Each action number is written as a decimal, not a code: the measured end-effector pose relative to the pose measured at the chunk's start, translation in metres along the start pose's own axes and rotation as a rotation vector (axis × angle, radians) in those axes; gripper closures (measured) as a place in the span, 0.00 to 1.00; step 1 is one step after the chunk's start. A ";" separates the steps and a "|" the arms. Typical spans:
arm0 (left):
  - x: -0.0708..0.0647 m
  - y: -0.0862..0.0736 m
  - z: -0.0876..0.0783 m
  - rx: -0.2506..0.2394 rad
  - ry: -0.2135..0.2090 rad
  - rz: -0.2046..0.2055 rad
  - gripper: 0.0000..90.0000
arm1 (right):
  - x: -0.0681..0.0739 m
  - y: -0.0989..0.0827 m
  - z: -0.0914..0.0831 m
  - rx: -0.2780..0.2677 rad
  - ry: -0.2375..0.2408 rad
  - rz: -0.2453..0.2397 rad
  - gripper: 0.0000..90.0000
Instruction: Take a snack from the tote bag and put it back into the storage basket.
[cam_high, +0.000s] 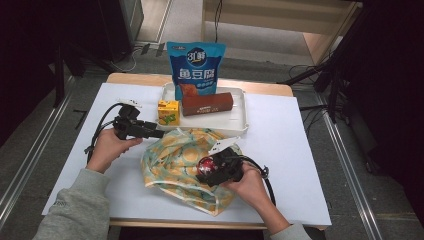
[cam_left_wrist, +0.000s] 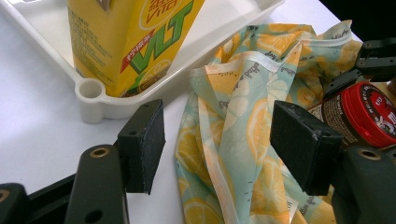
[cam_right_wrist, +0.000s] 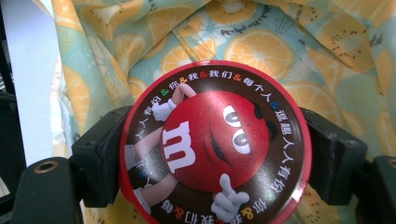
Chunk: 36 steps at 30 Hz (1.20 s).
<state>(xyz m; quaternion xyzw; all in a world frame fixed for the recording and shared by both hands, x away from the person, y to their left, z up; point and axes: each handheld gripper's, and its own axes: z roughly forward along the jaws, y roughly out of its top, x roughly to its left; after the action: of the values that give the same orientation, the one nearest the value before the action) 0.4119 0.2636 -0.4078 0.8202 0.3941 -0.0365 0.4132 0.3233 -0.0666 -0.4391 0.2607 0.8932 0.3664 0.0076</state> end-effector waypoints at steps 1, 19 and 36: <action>0.000 0.000 0.000 -0.002 -0.001 -0.002 0.40 | 0.000 0.000 0.000 0.001 -0.001 0.004 0.22; 0.001 0.000 -0.001 -0.006 0.000 -0.003 0.40 | 0.000 -0.001 0.004 0.018 -0.011 -0.030 0.24; 0.001 0.000 -0.003 -0.016 -0.012 -0.005 0.40 | -0.004 0.001 -0.003 0.008 -0.013 -0.024 0.27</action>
<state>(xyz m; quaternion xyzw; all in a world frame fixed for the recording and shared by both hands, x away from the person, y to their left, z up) 0.4118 0.2658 -0.4059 0.8156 0.3940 -0.0392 0.4220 0.3264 -0.0699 -0.4368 0.2525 0.8977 0.3608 0.0167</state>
